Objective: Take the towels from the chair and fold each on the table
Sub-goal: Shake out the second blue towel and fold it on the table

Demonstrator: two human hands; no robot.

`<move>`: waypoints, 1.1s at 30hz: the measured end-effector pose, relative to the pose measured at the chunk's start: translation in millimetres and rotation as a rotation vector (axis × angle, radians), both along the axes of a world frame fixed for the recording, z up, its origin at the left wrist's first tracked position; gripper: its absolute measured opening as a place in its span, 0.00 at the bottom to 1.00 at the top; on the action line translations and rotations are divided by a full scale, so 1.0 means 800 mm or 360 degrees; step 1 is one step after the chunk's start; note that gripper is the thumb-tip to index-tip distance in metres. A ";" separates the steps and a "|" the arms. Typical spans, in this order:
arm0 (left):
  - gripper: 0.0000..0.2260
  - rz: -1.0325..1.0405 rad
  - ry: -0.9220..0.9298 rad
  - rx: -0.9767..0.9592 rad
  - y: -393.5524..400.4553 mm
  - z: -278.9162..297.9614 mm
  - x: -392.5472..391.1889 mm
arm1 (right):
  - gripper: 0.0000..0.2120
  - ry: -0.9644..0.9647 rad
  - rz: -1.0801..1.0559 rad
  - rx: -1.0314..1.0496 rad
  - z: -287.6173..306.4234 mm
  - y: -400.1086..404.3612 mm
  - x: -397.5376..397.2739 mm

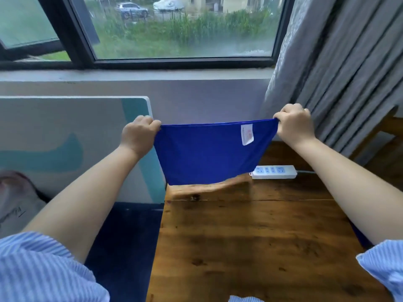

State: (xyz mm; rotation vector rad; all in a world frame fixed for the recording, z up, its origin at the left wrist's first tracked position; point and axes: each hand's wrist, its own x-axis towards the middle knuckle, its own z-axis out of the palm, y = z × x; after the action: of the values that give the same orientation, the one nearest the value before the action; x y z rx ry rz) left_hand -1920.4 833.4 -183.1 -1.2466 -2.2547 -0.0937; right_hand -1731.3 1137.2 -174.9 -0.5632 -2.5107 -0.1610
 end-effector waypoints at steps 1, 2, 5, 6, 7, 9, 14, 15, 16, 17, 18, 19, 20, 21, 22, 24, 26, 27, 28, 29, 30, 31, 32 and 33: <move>0.06 0.0114 -0.0085 0.0228 0.002 0.008 0.003 | 0.07 0.0229 0.0005 0.0041 0.009 -0.006 0.004; 0.07 0.0191 -0.0181 0.0413 0.003 0.011 0.007 | 0.07 0.0355 -0.0011 0.0055 0.016 -0.012 0.006; 0.05 0.0161 -0.0210 0.0089 -0.003 0.003 0.017 | 0.14 -0.0141 -0.0107 -0.0074 0.022 -0.027 0.009; 0.11 0.0131 -0.0104 -0.0133 -0.005 -0.005 0.015 | 0.14 -0.0408 -0.0129 -0.0171 0.018 -0.028 0.011; 0.15 0.0165 -0.0037 -0.0236 -0.010 -0.006 0.012 | 0.14 -0.0535 -0.0158 -0.0259 0.014 -0.027 0.015; 0.18 0.0182 -0.0005 -0.0201 -0.017 -0.008 0.007 | 0.14 -0.0390 -0.0125 -0.0411 0.012 -0.029 0.020; 0.15 0.0209 0.0150 -0.0267 -0.014 -0.004 0.008 | 0.13 -0.0292 -0.0126 -0.0442 0.008 -0.026 0.009; 0.11 0.0281 0.0078 -0.0328 -0.011 -0.001 0.010 | 0.13 -0.0329 -0.0103 -0.0444 0.007 -0.023 0.005; 0.09 0.0432 -0.0026 -0.0429 -0.007 0.004 0.013 | 0.13 -0.0362 -0.0079 -0.0444 0.009 -0.020 -0.001; 0.11 0.0552 -0.0111 -0.0589 -0.001 0.004 0.012 | 0.13 -0.0382 -0.0059 -0.0437 0.010 -0.017 -0.008; 0.12 0.0642 -0.0187 -0.0722 0.006 0.005 0.011 | 0.13 -0.0393 -0.0050 -0.0423 0.011 -0.015 -0.015; 0.12 0.0689 -0.0204 -0.0818 0.014 0.008 0.010 | 0.13 -0.0384 -0.0041 -0.0416 0.013 -0.014 -0.024; 0.12 0.0723 -0.0203 -0.0873 0.024 0.011 0.010 | 0.13 -0.0367 -0.0047 -0.0415 0.014 -0.014 -0.033; 0.12 0.0754 -0.0222 -0.0862 0.033 0.012 0.003 | 0.13 -0.0326 -0.0058 -0.0422 0.014 -0.012 -0.042; 0.13 0.0805 -0.0273 -0.0801 0.043 0.013 -0.006 | 0.13 -0.0280 -0.0081 -0.0438 0.015 -0.009 -0.052; 0.15 0.0909 -0.0365 -0.0686 0.056 0.023 -0.018 | 0.14 -0.0137 -0.0119 -0.0533 0.015 -0.005 -0.067; 0.16 0.0940 -0.0365 -0.0619 0.069 0.030 -0.037 | 0.14 0.0055 -0.0121 -0.0624 0.017 0.003 -0.080; 0.16 0.0931 -0.0344 -0.0597 0.069 0.033 -0.041 | 0.14 0.0127 -0.0100 -0.0643 0.017 0.003 -0.082; 0.16 0.0938 -0.0316 -0.0582 0.071 0.037 -0.044 | 0.14 0.0173 -0.0065 -0.0645 0.018 0.004 -0.086; 0.16 0.0931 -0.0295 -0.0533 0.073 0.037 -0.052 | 0.14 0.0210 -0.0027 -0.0639 0.018 0.006 -0.090; 0.16 0.0919 -0.0250 -0.0478 0.072 0.037 -0.056 | 0.14 0.0237 0.0008 -0.0629 0.018 0.007 -0.091; 0.15 0.0886 -0.0182 -0.0431 0.071 0.038 -0.057 | 0.14 0.0259 0.0045 -0.0612 0.016 0.007 -0.090; 0.14 0.0814 -0.0069 -0.0379 0.067 0.035 -0.059 | 0.13 0.0271 0.0078 -0.0595 0.011 0.007 -0.087; 0.14 0.0735 0.0057 -0.0388 0.063 0.034 -0.059 | 0.12 0.0276 0.0109 -0.0572 0.007 0.008 -0.083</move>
State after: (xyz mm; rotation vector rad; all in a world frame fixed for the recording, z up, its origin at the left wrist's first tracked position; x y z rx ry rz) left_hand -1967.6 883.5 -156.2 -0.7981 -2.5150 0.3825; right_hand -1797.4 1143.7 -169.3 -0.6014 -2.3955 0.3574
